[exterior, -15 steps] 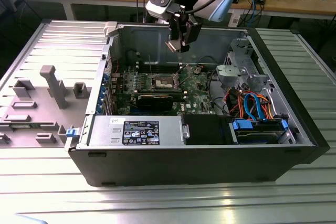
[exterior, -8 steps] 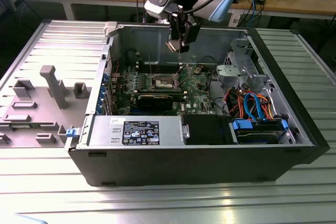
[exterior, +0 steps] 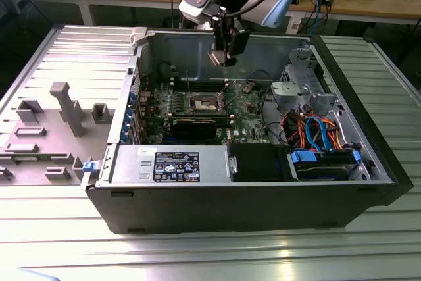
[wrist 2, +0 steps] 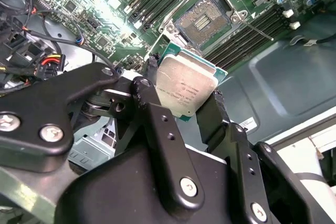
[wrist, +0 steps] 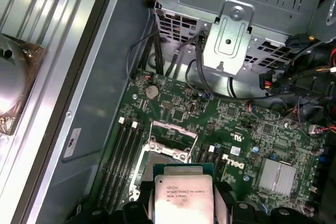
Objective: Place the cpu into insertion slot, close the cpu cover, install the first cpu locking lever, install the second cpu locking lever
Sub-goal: 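Place the cpu into insertion slot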
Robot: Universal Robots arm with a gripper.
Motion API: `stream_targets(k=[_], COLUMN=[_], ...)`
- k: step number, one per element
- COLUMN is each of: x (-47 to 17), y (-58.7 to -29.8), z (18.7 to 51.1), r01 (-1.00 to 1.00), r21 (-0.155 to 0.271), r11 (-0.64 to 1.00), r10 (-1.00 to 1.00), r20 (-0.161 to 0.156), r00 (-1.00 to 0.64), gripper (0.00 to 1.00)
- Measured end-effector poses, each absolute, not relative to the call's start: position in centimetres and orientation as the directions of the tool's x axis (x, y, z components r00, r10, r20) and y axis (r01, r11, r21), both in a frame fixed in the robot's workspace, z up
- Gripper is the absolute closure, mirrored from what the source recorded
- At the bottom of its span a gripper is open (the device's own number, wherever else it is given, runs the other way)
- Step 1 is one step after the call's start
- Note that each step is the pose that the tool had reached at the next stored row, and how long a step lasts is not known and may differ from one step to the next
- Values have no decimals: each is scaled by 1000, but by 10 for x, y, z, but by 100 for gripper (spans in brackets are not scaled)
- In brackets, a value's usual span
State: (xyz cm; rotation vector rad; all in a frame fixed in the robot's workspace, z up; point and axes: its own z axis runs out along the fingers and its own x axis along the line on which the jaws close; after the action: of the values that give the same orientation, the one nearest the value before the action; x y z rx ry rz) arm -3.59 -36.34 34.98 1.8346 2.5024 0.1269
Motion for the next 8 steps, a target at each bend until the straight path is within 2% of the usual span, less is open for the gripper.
stream_targets(k=[8], x=[-40], y=[-363], z=[349], r01=[958], r21=[86], r11=[275], r10=[960], r20=[21], r00=[-278], gripper=[46])
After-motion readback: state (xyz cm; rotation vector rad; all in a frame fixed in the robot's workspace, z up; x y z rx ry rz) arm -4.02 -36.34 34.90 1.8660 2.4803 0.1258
